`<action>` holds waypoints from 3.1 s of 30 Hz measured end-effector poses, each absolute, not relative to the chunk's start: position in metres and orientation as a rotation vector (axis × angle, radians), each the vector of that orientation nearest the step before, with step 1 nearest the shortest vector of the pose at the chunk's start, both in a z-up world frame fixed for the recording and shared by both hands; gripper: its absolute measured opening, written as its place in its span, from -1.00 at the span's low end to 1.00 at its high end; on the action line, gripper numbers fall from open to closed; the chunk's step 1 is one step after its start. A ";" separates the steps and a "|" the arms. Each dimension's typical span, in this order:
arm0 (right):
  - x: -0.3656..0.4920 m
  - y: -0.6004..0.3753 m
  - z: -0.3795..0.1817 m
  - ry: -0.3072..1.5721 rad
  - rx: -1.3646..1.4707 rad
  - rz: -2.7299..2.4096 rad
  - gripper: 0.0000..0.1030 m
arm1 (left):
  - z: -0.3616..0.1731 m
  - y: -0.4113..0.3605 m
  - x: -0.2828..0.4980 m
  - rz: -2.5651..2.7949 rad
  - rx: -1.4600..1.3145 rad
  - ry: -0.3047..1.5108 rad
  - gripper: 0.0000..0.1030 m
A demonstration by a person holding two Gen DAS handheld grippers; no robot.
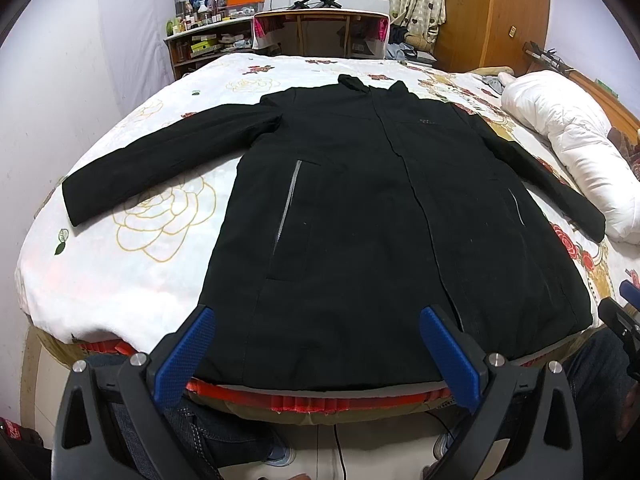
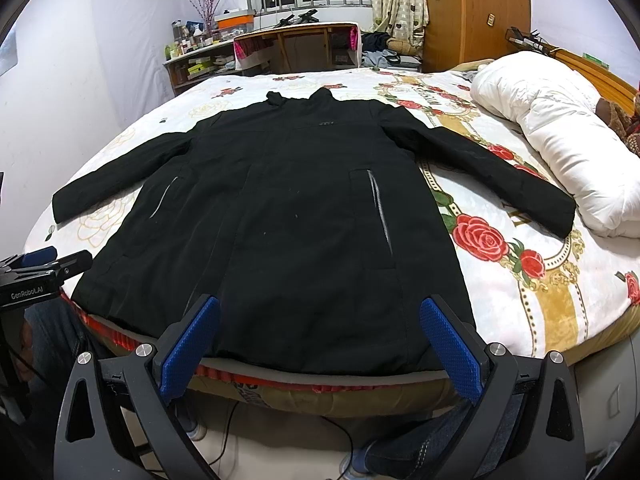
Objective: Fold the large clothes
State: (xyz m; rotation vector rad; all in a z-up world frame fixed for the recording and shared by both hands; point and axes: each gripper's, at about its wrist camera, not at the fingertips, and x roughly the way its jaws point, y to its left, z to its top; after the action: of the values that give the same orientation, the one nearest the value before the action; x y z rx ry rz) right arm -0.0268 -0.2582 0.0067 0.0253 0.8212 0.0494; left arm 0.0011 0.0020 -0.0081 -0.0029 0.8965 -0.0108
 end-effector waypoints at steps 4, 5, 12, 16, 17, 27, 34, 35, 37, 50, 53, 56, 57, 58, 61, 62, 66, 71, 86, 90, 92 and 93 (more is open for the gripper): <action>-0.027 -0.258 0.006 0.824 0.022 0.048 0.94 | -0.008 0.003 0.001 -0.009 -0.004 0.898 1.00; -0.027 -0.258 0.006 0.824 0.023 0.047 0.94 | -0.008 0.002 0.001 -0.009 -0.002 0.898 1.00; -0.026 -0.258 0.005 0.827 0.027 0.049 0.94 | -0.009 0.002 0.002 -0.006 -0.004 0.902 1.00; -0.026 -0.259 0.004 0.827 0.027 0.049 0.94 | -0.009 0.001 0.004 -0.007 -0.002 0.907 1.00; -0.026 -0.259 0.003 0.828 0.026 0.049 0.94 | -0.009 0.001 0.003 -0.007 -0.001 0.907 1.00; -0.027 -0.257 -0.001 0.830 0.026 0.048 0.94 | -0.011 0.000 0.004 -0.007 -0.003 0.912 1.00; -0.026 -0.258 0.001 0.831 0.026 0.049 0.94 | -0.011 0.001 0.004 -0.007 -0.005 0.914 1.00; -0.026 -0.259 0.001 0.831 0.027 0.049 0.94 | -0.011 0.001 0.004 -0.008 -0.006 0.915 1.00; -0.026 -0.259 0.001 0.831 0.028 0.049 0.94 | -0.012 0.001 0.004 -0.008 -0.006 0.915 1.00; -0.026 -0.258 0.001 0.831 0.028 0.051 0.94 | -0.013 0.000 0.005 -0.008 -0.002 0.912 1.00; -0.026 -0.258 0.001 0.829 0.028 0.049 0.94 | -0.013 0.000 0.005 -0.007 -0.001 0.911 1.00; -0.024 -0.255 0.000 0.824 0.029 0.059 0.94 | -0.013 0.001 0.006 -0.003 -0.003 0.909 1.00; -0.023 -0.252 0.000 0.818 0.023 0.062 0.94 | -0.013 0.002 0.006 -0.002 -0.004 0.908 1.00; -0.022 -0.251 0.000 0.817 0.019 0.064 0.94 | -0.014 0.002 0.007 0.001 -0.005 0.907 1.00; -0.018 -0.246 -0.001 0.814 0.007 0.071 0.94 | -0.014 0.005 0.011 0.005 -0.003 0.902 1.00; -0.015 -0.246 0.002 0.816 0.006 0.072 0.94 | -0.014 0.006 0.013 0.006 -0.005 0.901 1.00; -0.005 -0.241 0.001 0.826 -0.005 0.075 0.94 | -0.015 0.013 0.022 0.009 -0.019 0.903 1.00; 0.014 -0.231 0.003 0.835 -0.021 0.090 0.94 | -0.020 0.027 0.041 0.027 -0.046 0.913 1.00; 0.099 -0.183 -0.005 0.863 -0.060 0.208 0.94 | -0.052 0.123 0.113 0.176 -0.204 0.932 1.00; 0.118 -0.170 -0.008 0.871 -0.075 0.247 0.94 | -0.062 0.159 0.127 0.228 -0.293 0.919 1.00; 0.125 -0.165 -0.010 0.873 -0.081 0.256 0.94 | -0.066 0.176 0.134 0.256 -0.334 0.913 1.00; 0.129 -0.163 -0.011 0.874 -0.084 0.259 0.94 | -0.068 0.184 0.137 0.270 -0.346 0.908 1.00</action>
State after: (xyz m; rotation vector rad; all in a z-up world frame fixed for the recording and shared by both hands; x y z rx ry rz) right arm 0.1290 -0.1627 -0.0107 -0.0840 0.8741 0.2592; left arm 0.1367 0.1844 -0.0677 -0.3457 0.9084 0.2702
